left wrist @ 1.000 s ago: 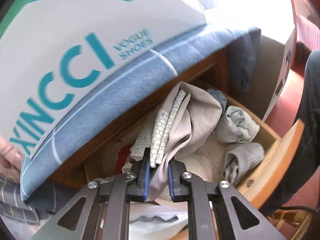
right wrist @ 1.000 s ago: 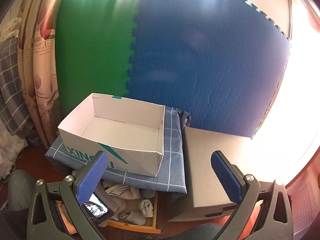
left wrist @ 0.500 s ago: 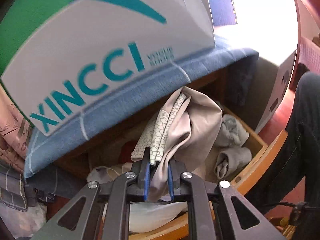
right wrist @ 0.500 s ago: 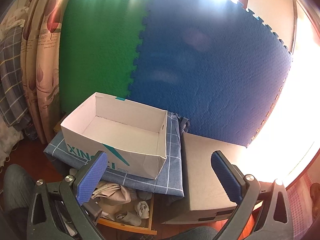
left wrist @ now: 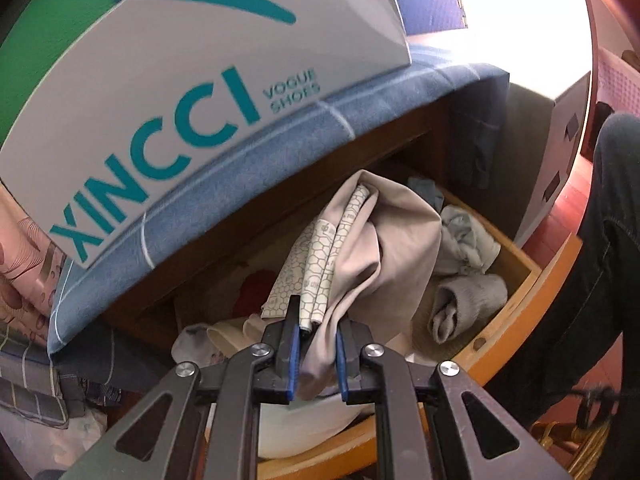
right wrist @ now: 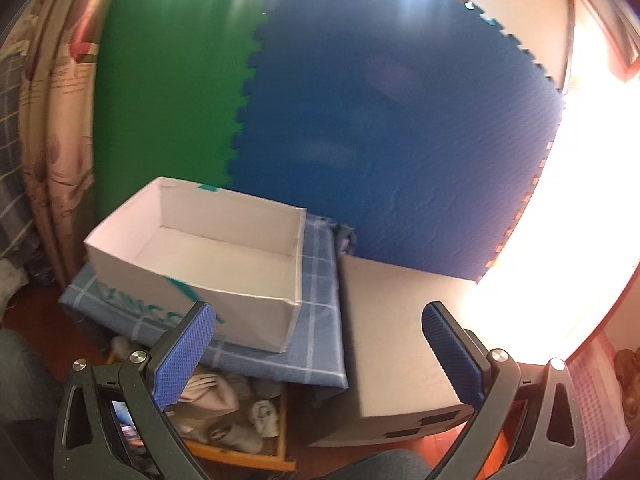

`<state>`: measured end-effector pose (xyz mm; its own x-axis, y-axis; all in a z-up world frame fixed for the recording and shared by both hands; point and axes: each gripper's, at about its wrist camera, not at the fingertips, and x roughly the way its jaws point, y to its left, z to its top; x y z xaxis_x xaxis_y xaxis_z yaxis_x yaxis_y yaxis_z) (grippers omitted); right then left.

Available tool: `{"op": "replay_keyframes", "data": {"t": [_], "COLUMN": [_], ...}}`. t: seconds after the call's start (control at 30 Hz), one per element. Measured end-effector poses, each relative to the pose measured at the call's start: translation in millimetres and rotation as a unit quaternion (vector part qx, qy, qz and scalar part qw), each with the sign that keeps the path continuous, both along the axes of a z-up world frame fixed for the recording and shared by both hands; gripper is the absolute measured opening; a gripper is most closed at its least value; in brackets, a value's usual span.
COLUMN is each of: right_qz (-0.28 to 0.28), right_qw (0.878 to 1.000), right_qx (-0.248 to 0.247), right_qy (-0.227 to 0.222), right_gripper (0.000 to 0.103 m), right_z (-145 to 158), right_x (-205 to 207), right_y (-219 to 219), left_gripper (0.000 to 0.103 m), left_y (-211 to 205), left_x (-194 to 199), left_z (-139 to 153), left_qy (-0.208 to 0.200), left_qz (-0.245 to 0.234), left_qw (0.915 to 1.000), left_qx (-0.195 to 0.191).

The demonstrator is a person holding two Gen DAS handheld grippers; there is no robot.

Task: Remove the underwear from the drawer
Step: 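Lift the beige underwear out of the drawer with the left gripper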

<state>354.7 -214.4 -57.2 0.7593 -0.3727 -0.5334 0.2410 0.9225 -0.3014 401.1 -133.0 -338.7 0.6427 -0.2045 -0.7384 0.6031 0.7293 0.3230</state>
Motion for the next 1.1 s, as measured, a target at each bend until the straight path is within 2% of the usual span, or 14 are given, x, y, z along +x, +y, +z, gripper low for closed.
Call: {"op": "replay_keyframes", "data": {"t": [0.1, 0.3, 0.4, 0.5, 0.63, 0.7, 0.8, 0.9, 1.0, 1.1], "right_qz": [-0.005, -0.020, -0.033, -0.047, -0.082, -0.086, -0.077, -0.046, -0.008, 0.020], "right_qw": [1.000, 0.996, 0.995, 0.994, 0.988, 0.985, 0.987, 0.993, 0.991, 0.991], "right_qx": [0.010, 0.080, 0.087, 0.087, 0.096, 0.114, 0.124, 0.113, 0.124, 0.116], "right_qy": [0.001, 0.019, 0.022, 0.036, 0.093, 0.097, 0.072, 0.005, -0.045, -0.067], "right_gripper": [0.102, 0.102, 0.102, 0.102, 0.102, 0.102, 0.102, 0.102, 0.103, 0.103], "right_z": [-6.5, -24.1, -33.4, -51.8, -94.3, -107.6, -106.8, -81.6, -53.1, -32.5], "right_x": [1.4, 2.8, 3.3, 8.0, 23.5, 23.9, 18.2, 10.8, 10.3, 16.9], "right_y": [-11.2, -50.7, -66.0, -81.0, -104.8, -114.7, -118.8, -107.5, -93.2, -74.2], "left_gripper": [0.014, 0.014, 0.014, 0.014, 0.014, 0.014, 0.014, 0.014, 0.014, 0.014], "left_y": [-1.4, -17.4, -23.3, -26.4, -27.5, -27.8, -28.1, -27.8, -21.6, -5.9], "left_x": [-1.0, 2.2, 4.0, 5.0, 3.5, 4.4, 4.2, 4.2, 2.5, 0.4], "left_z": [-6.5, -16.0, -23.8, -28.7, -32.3, -32.6, -33.0, -27.2, -14.2, 9.1], "left_qy": [0.002, -0.002, 0.005, 0.012, 0.013, 0.014, 0.015, 0.011, 0.008, -0.003], "left_qz": [0.002, -0.010, -0.013, -0.014, -0.016, -0.016, -0.017, -0.015, -0.006, 0.011], "left_qw": [0.9999, 0.9990, 0.9983, 0.9977, 0.9971, 0.9969, 0.9967, 0.9974, 0.9986, 0.9995], "left_qx": [0.013, 0.043, 0.056, 0.065, 0.074, 0.076, 0.077, 0.069, 0.053, 0.028]}}
